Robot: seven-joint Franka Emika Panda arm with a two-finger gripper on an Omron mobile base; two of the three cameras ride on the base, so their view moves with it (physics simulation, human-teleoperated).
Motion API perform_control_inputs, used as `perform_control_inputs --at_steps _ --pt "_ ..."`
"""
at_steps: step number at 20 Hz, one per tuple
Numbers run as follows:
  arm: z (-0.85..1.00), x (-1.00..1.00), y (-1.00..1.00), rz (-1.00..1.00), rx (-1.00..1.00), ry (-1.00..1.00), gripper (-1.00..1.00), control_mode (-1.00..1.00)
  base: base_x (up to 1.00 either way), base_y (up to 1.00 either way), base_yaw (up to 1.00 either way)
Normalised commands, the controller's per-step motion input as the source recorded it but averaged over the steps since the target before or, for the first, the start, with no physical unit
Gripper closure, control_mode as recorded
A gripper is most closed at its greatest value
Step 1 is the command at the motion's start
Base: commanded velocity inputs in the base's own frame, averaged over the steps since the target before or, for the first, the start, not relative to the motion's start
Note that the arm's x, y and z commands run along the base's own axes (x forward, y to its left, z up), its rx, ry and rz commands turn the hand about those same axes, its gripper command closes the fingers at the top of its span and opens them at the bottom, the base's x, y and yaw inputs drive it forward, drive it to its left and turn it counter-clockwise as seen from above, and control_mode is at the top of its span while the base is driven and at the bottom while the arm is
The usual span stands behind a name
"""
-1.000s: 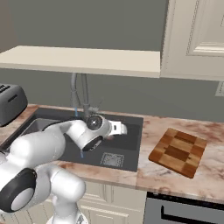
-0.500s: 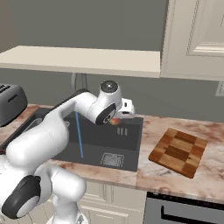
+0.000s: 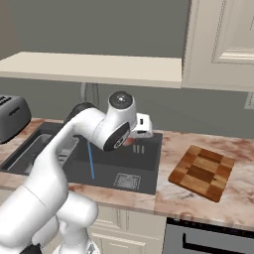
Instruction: Pick the peach from the sink and place it on the cutting board to airdry. Then turn off the sink faucet.
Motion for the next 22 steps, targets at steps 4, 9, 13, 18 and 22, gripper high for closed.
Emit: perform_control_inputs --at_steps 4,9,13,18,22 --pt "0.11 -0.74 -0.21 -0.01 -0.19 -0.21 1.00 -1.00 0.00 0.00 0.00" --pt "0.30 -0.24 -0.61 -0.07 -0.13 -0.01 1.00 -1.00 0.00 0.00 0.00" --pt "0.28 0.00 -0.71 -0.11 -0.04 0.06 1.00 -1.00 0.00 0.00 0.00" --pt "0.10 0.00 -0.61 -0.08 0.00 0.08 1.00 -1.00 0.00 0.00 0.00" --pt "-0.05 0.01 -0.40 -0.11 0.00 0.12 1.00 -1.00 0.00 0.00 0.00"
